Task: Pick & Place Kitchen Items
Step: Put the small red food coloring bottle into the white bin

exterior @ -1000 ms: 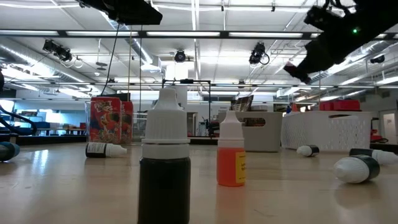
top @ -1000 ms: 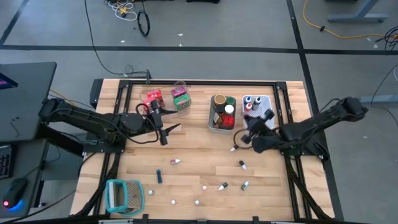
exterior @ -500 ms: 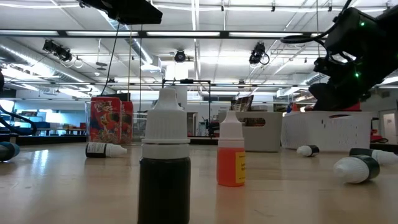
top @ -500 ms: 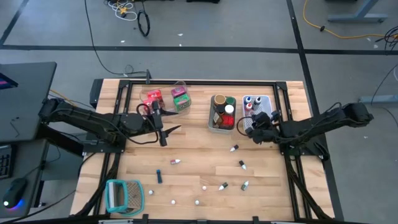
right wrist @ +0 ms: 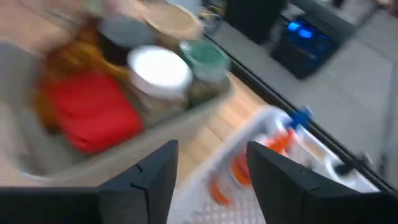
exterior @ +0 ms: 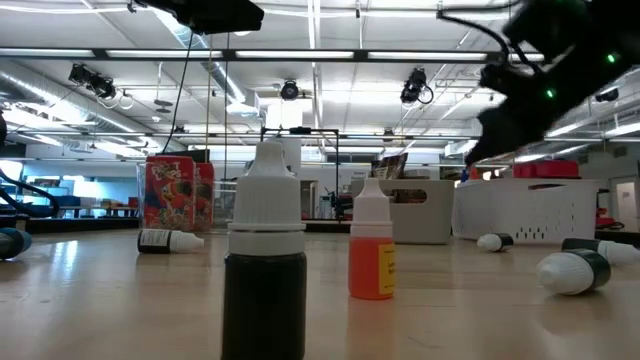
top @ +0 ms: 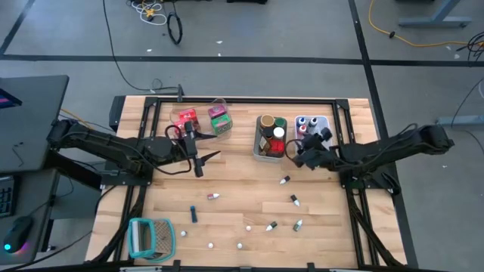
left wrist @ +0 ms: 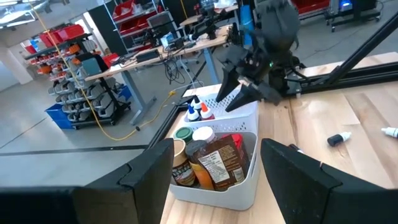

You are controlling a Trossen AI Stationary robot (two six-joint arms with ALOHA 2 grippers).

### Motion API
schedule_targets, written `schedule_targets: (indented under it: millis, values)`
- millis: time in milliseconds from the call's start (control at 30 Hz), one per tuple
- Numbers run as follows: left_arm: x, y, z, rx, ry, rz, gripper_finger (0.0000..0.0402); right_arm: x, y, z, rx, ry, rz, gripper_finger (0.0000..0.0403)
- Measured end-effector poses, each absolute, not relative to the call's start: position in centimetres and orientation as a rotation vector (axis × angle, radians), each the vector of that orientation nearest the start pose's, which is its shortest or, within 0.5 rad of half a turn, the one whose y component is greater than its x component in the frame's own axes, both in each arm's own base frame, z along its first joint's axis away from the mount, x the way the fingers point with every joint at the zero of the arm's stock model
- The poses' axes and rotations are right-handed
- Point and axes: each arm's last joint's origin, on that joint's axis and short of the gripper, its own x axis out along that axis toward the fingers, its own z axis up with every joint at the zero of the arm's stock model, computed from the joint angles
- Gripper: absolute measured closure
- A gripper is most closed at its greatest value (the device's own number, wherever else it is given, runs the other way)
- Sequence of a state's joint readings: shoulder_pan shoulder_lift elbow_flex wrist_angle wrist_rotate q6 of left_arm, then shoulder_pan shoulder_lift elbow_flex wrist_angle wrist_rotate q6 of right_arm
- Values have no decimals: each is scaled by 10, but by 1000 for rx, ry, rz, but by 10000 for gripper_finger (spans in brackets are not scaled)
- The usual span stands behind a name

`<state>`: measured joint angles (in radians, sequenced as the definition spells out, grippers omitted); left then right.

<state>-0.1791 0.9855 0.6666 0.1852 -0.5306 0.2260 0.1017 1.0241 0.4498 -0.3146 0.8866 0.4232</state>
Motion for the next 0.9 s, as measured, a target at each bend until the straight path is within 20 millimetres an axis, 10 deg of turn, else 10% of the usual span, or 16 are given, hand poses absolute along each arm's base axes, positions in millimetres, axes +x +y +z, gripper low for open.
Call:
schedule_targets:
  millis: [333, 900]
  values:
    - [216, -25, 289, 257, 183, 314, 150, 207, 14, 222, 232, 534, -338, 186]
    - [217, -29, 288, 220, 180, 167, 150, 224, 51, 150, 45, 834, -4, 185]
